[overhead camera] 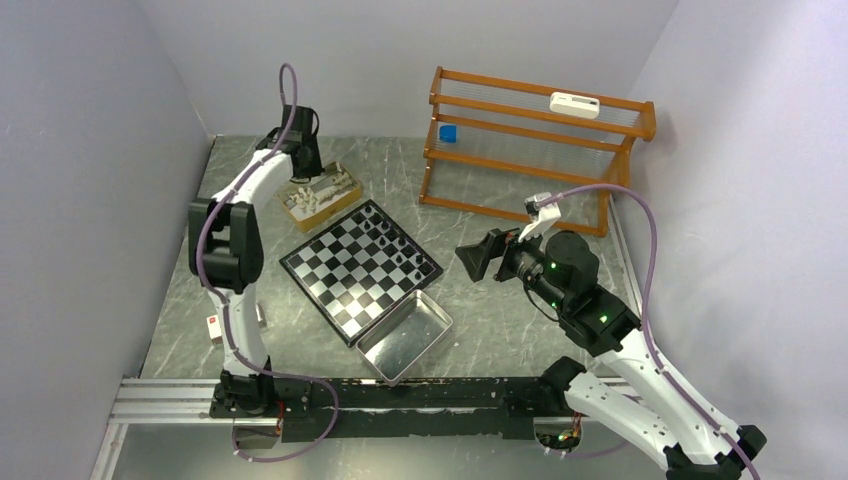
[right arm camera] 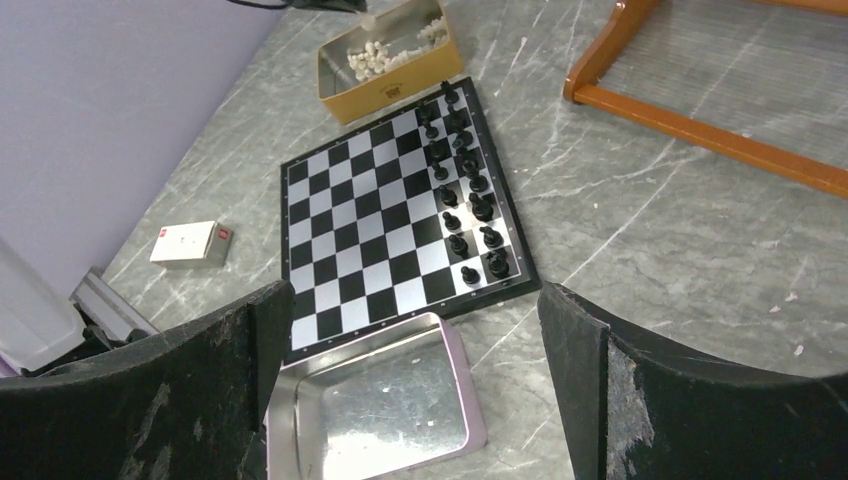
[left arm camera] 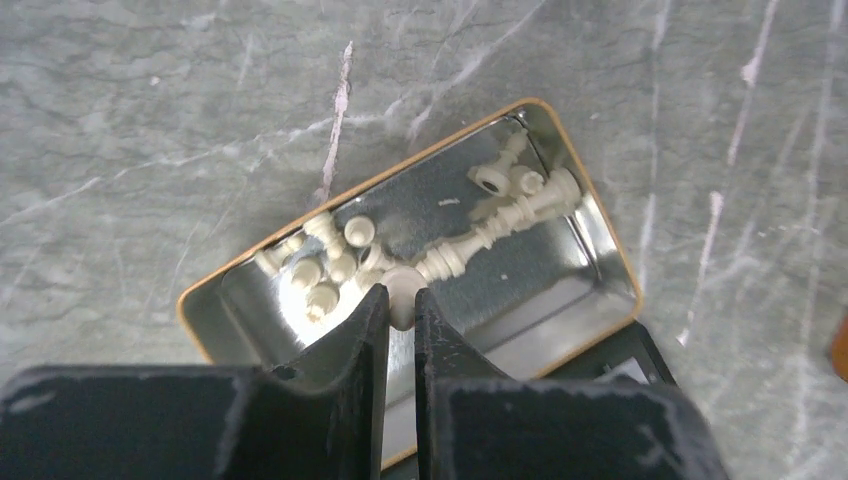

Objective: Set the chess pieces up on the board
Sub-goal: Pick up the chess piece from the storage box, then place the chess piece on the chessboard.

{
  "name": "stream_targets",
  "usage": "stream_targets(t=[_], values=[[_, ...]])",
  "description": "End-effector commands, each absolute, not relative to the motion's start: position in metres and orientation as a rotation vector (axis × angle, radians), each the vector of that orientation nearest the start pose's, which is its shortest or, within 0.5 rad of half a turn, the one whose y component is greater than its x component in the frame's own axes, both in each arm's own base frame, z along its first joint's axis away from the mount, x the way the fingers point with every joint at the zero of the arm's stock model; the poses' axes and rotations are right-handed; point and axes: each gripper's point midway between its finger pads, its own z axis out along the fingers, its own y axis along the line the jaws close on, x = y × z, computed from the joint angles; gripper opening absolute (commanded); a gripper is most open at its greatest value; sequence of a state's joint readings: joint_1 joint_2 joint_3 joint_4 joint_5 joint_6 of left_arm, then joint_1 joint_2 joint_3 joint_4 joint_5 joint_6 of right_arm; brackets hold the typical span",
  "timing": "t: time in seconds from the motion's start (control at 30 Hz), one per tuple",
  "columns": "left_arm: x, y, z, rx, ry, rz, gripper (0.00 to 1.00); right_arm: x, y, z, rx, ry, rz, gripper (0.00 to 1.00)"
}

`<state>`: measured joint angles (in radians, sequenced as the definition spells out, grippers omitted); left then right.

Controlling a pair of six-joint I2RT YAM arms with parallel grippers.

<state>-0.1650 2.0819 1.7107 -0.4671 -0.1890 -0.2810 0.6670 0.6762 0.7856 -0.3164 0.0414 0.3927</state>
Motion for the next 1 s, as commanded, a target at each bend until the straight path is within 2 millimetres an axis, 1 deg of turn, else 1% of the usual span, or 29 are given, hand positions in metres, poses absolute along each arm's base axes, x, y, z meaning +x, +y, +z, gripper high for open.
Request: stream_targets(t=[0.0, 0.17, 0.33, 0.4, 0.5, 0.57, 0.63, 0.73, 0.8, 0.87, 0.97], values=[[0.510, -0.067, 0.151, -0.249, 2.337, -0.047, 0.11, 0.221, 0.183, 0.277, -0.193, 1.828, 0.720, 0.97], [0.469, -0.068, 0.167, -0.248, 2.372, -0.088, 0.13, 0.218, 0.184, 0.278, -0.185, 1.834, 0.742, 0.97], [0.418, -0.065, 0.170, -0.241, 2.406, -0.118, 0.13, 0.215, 0.182, 0.275, -0.184, 1.854, 0.733, 0.97], [0.398, -0.073, 0.167, -0.210, 2.419, -0.190, 0.13, 0.214, 0.180, 0.274, -0.179, 1.852, 0.734, 0.98], [0.368, -0.083, 0.156, -0.201, 2.467, -0.286, 0.14, 0.213, 0.181, 0.271, -0.177, 1.856, 0.744, 0.97], [0.352, -0.083, 0.150, -0.212, 2.492, -0.293, 0.14, 0.213, 0.183, 0.270, -0.180, 1.857, 0.753, 0.97], [0.339, -0.078, 0.145, -0.226, 2.498, -0.259, 0.15, 0.212, 0.184, 0.270, -0.184, 1.858, 0.761, 0.97], [0.318, -0.064, 0.125, -0.281, 2.537, -0.163, 0.16, 0.212, 0.186, 0.272, -0.194, 1.856, 0.767, 0.97], [0.309, -0.064, 0.112, -0.302, 2.574, -0.166, 0.16, 0.211, 0.186, 0.274, -0.203, 1.857, 0.768, 0.97], [0.305, -0.065, 0.109, -0.314, 2.567, -0.149, 0.15, 0.210, 0.186, 0.275, -0.210, 1.852, 0.769, 0.97], [0.302, -0.063, 0.111, -0.322, 2.531, -0.103, 0.15, 0.210, 0.186, 0.274, -0.225, 1.852, 0.759, 0.97]])
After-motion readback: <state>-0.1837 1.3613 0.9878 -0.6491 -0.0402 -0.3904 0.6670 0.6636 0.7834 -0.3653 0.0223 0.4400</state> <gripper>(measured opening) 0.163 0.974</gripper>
